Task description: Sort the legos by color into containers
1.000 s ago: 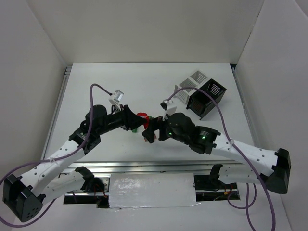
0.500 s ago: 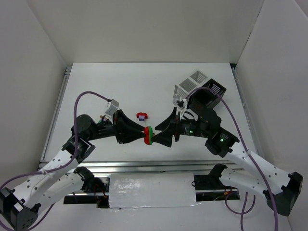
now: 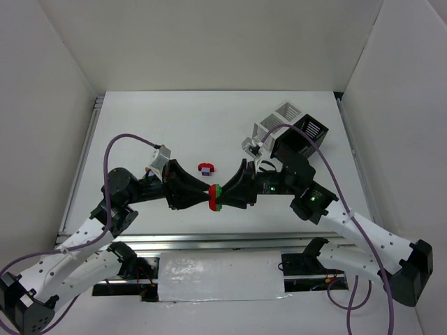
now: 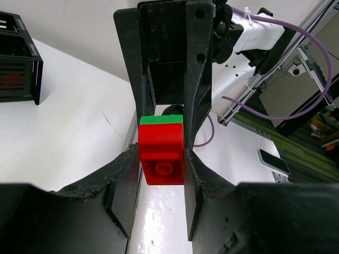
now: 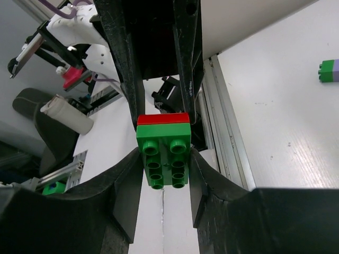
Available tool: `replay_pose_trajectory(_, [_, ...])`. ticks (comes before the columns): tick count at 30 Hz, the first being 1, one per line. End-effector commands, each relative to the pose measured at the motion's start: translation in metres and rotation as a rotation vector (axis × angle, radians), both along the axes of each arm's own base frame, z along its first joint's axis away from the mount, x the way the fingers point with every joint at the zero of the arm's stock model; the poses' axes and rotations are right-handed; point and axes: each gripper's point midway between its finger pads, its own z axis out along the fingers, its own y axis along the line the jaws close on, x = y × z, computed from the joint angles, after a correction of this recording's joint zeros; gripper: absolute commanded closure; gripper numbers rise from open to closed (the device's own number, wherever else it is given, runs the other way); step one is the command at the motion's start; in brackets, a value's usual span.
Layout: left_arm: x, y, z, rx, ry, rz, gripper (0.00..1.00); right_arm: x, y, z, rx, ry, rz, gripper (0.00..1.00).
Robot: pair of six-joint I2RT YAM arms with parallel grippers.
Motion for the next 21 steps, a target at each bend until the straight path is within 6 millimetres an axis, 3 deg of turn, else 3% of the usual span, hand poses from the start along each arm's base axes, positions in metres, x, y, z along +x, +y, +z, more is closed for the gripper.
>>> replay_pose_trajectory(1, [-0.001,0.004,0.01,-0.02,-0.073,0.026,1.0,-0.004,-0.005,0.013,0.055,-0.09,-0.002,0.83])
replay_pose_trajectory(3, [-0.001,0.005,0.013,-0.026,-0.089,0.034,1.0,-0.002,-0.007,0.01,0.046,-0.093,-0.018,1.0])
replay_pose_trajectory(17, [0.012,0.013,0.015,0.001,-0.099,0.143,1.0,0.014,-0.018,-0.002,0.024,-0.083,-0.084,1.0])
replay_pose_trajectory(18, [0.014,0.014,0.015,0.004,-0.096,0.157,1.0,0.021,-0.021,-0.003,0.015,-0.077,-0.117,1.0])
replay_pose_trajectory(20, [0.025,0.018,0.013,0.031,-0.067,0.226,1.0,0.054,-0.034,-0.009,-0.033,-0.032,-0.307,1.0])
replay_pose_trajectory(21, [0.029,0.021,0.012,0.048,-0.051,0.263,1.0,0.088,-0.048,-0.014,-0.068,-0.005,-0.504,1.0])
